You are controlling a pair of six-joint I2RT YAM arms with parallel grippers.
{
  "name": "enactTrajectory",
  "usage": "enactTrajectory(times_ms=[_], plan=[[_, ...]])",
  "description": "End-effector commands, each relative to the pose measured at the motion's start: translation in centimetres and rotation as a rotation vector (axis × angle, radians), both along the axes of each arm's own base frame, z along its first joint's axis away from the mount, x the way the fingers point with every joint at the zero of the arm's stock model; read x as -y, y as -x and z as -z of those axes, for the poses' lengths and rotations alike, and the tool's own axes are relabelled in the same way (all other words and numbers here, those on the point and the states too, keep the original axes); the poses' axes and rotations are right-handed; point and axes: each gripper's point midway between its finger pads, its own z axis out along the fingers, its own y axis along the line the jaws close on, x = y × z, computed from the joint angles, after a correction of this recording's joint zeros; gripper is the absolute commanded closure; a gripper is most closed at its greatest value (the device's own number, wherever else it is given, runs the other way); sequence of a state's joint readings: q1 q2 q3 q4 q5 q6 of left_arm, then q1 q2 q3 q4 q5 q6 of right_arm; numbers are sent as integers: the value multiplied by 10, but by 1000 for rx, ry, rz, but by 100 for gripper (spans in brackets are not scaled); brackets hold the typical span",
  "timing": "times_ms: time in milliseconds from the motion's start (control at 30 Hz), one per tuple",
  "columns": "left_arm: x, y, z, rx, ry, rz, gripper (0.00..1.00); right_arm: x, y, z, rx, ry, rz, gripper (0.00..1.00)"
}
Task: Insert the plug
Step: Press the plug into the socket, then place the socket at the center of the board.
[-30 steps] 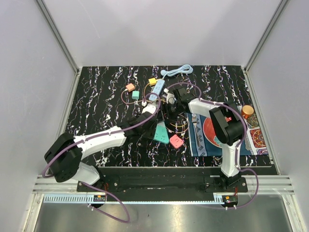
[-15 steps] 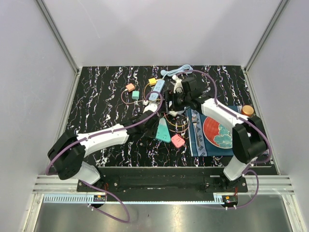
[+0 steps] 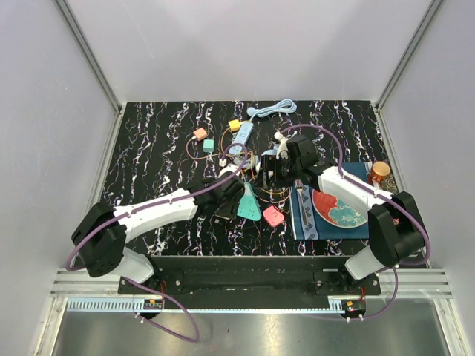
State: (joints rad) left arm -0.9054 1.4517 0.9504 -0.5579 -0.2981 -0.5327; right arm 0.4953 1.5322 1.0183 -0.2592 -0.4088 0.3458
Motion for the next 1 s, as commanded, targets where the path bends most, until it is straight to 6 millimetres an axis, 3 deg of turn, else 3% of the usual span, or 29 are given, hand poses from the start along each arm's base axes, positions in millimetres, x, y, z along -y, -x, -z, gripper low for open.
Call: enactTrajectory(times_ms=[0,233,400,600,633,733,867,900,967], plan=[[-11,6,-7,-48,-82,18,34,-5,-3,-6,29,-32,6,16],[8,-22,-39,16,-24,44,17,-17,5,20,-23,-16,-40,20],[3,-36,-67,73,29,41,4,-27,1,29,-32,-5,-63,23],[-38,-60,-132,227,115,-9,1,-43,-4,43,-55,10,-105,33],[-52,-65,-148,272,130,-36,1,-46,-4,49,-61,19,-119,39],[-78,-73,-171,370,119,-64,1,-61,-3,53,-59,28,-175,50],[-98,-76,-188,484,119,-84,1,-84,2,57,-57,41,-286,57],[-101,-76,-189,501,112,-83,1,-94,4,51,-40,45,-331,57],[-108,-72,-187,523,106,-90,1,-101,13,57,-72,57,-389,59]])
